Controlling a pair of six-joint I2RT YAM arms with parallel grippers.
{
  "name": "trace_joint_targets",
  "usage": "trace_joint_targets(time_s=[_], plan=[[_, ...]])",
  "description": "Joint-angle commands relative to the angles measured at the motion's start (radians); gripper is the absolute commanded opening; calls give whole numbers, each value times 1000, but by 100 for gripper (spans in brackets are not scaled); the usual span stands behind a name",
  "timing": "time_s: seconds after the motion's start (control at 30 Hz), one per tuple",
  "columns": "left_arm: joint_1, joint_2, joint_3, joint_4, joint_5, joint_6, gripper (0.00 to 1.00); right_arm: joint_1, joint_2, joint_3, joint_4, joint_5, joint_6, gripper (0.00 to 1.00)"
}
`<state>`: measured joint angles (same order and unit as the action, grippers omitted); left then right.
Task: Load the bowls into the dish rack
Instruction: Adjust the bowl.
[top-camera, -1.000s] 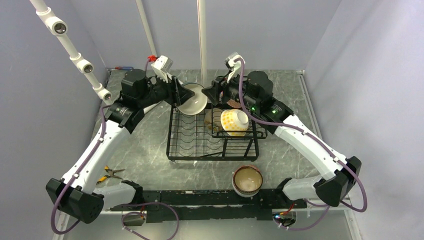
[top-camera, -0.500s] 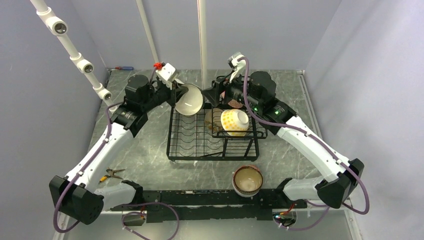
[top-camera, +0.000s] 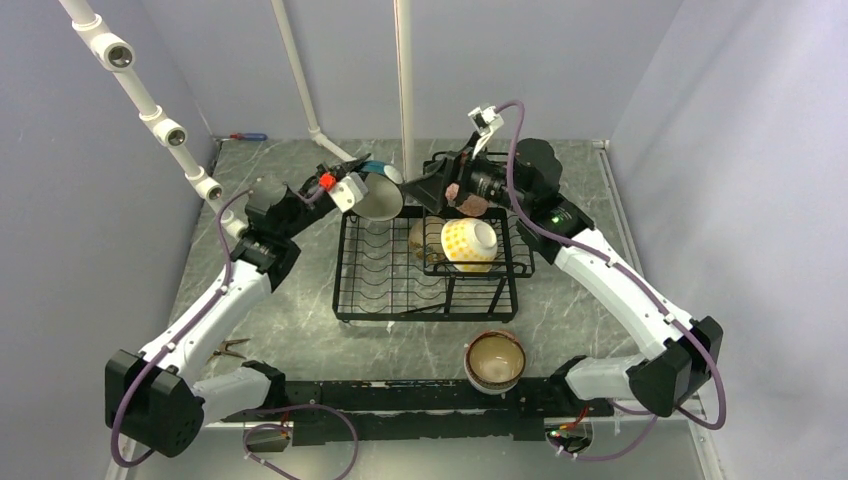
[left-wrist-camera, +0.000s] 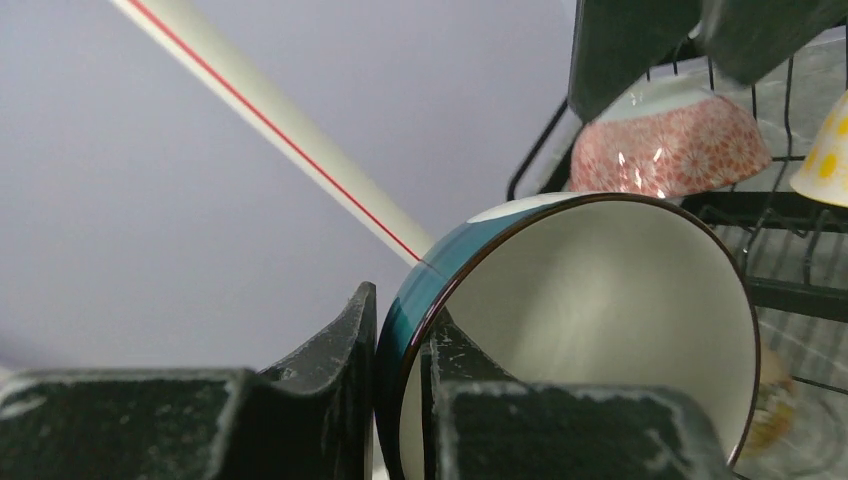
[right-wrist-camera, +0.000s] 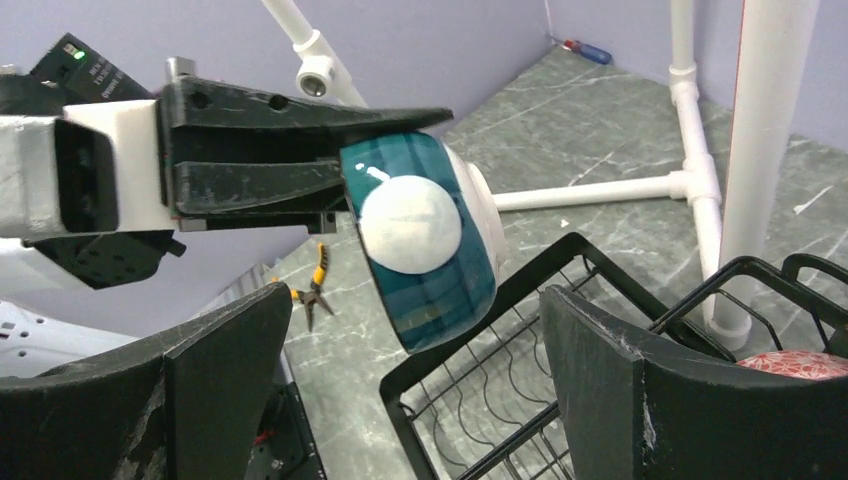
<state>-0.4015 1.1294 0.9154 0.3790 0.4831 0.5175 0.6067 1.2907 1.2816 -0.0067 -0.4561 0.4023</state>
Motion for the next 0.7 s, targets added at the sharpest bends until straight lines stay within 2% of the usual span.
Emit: trace_joint_targets(time_s=[0.0, 0.13, 0.23, 0.33, 0.47, 0.5, 0.53, 0.57, 0.6, 0.63, 0.67], plan=[[0, -28, 55, 228, 100, 184, 2, 0, -29, -5, 92, -94, 23, 99], [-11, -33, 149, 101, 79, 120, 3, 40, 20, 81, -67, 8, -94, 99], [-33, -33, 193, 31, 39, 105, 3, 70, 58, 138, -104, 62, -135, 97], [-67, -34, 214, -9, -12, 98, 3, 123, 106, 200, -156, 229, -184, 91], [-111, -20, 273, -109, -80, 17, 3, 178, 171, 280, -193, 501, -281, 80], [-118, -16, 287, -138, -97, -7, 3, 181, 180, 289, -188, 551, -293, 71], [-122, -11, 304, -168, -111, -30, 3, 182, 184, 292, -178, 582, -306, 55], [-124, -8, 317, -192, -126, -60, 3, 182, 185, 289, -161, 612, -317, 35], [-125, -9, 324, -205, -149, -99, 3, 182, 187, 287, -147, 640, -333, 7], [-125, -9, 329, -208, -179, -145, 3, 182, 194, 297, -151, 670, -348, 0], [-125, -13, 330, -211, -209, -195, 3, 182, 200, 305, -158, 699, -364, 0]])
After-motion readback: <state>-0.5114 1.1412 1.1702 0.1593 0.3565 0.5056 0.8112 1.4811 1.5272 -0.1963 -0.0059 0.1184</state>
